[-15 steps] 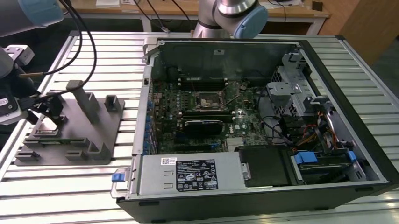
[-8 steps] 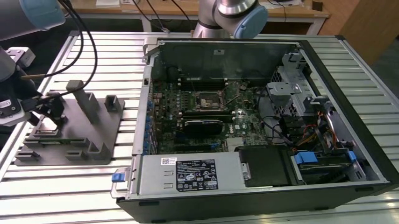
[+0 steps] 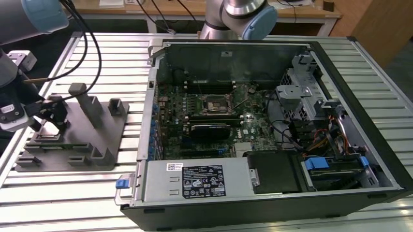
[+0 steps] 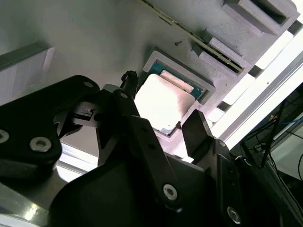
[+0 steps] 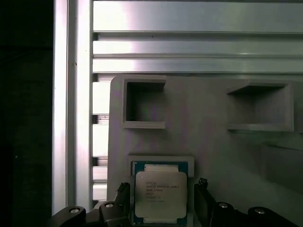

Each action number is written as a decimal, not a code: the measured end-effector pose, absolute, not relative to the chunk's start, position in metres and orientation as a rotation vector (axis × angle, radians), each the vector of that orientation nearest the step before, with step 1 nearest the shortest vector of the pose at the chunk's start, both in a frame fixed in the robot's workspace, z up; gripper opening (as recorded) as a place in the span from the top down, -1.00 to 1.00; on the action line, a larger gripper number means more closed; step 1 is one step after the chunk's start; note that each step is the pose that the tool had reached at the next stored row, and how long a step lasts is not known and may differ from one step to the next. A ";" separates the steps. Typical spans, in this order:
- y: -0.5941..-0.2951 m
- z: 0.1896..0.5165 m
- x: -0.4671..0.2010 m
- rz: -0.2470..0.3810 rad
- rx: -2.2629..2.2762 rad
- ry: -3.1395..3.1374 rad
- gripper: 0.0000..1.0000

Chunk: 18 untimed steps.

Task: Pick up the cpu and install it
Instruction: 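Pick up the cpu and move it towards the insertion slot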

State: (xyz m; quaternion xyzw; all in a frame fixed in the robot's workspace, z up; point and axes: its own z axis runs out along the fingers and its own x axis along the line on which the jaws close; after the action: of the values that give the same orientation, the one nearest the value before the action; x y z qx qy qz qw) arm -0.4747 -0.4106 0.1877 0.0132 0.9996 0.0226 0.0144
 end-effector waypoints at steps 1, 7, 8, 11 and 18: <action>-0.411 0.187 -0.475 0.070 0.037 3.112 -0.29; -0.411 0.184 -0.475 0.071 0.019 3.112 -0.29; -0.411 0.183 -0.475 0.072 0.016 3.112 -0.29; -0.411 0.182 -0.475 0.072 0.013 3.112 -0.29; -0.411 0.181 -0.476 0.072 0.013 3.112 -0.29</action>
State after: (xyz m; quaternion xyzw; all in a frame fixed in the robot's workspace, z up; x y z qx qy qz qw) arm -0.4757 -0.4107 0.1815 0.0043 0.9996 0.0232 0.0142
